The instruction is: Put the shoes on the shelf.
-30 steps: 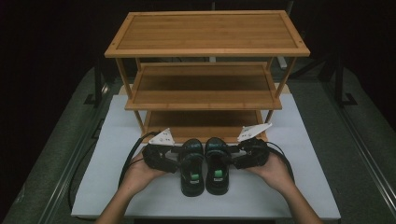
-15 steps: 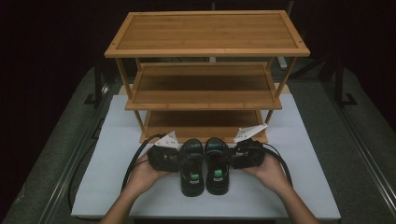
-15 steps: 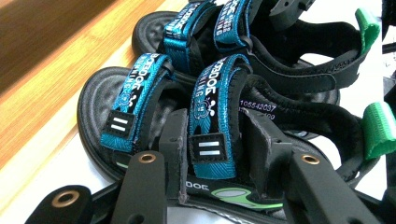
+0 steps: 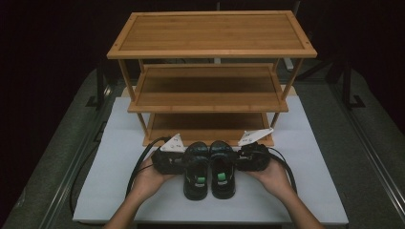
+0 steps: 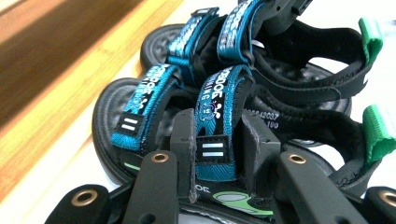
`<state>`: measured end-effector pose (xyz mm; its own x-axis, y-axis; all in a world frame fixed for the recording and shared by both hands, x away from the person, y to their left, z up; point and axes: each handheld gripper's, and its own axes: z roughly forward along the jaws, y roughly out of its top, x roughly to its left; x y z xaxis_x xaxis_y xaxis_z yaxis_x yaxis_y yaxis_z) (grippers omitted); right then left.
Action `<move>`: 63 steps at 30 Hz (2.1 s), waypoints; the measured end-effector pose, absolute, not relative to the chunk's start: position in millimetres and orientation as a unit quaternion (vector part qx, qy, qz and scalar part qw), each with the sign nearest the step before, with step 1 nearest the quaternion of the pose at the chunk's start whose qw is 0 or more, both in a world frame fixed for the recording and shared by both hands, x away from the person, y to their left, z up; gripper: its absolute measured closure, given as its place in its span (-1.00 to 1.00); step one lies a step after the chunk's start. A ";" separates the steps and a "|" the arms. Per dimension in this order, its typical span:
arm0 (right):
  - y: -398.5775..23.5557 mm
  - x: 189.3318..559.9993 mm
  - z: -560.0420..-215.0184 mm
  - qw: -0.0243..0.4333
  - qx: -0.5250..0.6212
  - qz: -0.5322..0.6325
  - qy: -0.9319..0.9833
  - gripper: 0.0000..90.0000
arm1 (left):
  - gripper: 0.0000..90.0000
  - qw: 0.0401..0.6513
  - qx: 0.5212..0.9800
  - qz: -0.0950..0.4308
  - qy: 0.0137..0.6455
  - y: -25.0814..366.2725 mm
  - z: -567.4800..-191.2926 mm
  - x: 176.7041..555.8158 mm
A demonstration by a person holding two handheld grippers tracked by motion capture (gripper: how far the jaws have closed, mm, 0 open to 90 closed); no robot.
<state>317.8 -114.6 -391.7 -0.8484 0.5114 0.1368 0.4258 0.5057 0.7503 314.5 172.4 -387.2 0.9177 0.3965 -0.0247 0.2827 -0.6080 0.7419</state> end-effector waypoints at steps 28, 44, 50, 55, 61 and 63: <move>-106.1 370.2 -375.4 0.129 0.304 0.455 0.827 0.55 | 0.55 0.433 0.864 0.128 0.222 173.8 -373.5 374.3; -107.1 388.1 -395.3 0.148 0.319 0.463 0.814 0.54 | 0.54 0.447 0.850 0.153 0.234 168.9 -390.1 390.4; -106.2 385.3 -394.8 0.152 0.319 0.451 0.820 0.48 | 0.51 0.443 0.851 0.155 0.236 168.7 -389.7 388.5; -105.7 383.4 -397.1 0.146 0.318 0.443 0.826 0.39 | 0.42 0.436 0.854 0.154 0.236 169.5 -394.3 385.3; -102.8 382.3 -397.9 0.140 0.313 0.438 0.831 0.26 | 0.24 0.434 0.855 0.149 0.243 171.3 -394.0 384.5; -102.6 381.7 -397.1 0.141 0.313 0.438 0.831 0.20 | 0.12 0.434 0.853 0.150 0.248 172.8 -392.3 384.0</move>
<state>381.7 -102.6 -397.1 -0.7649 0.6429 0.0394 0.3963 0.4214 0.8157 384.0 172.8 -392.3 0.8319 0.5535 0.0403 0.2931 -0.4998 0.8151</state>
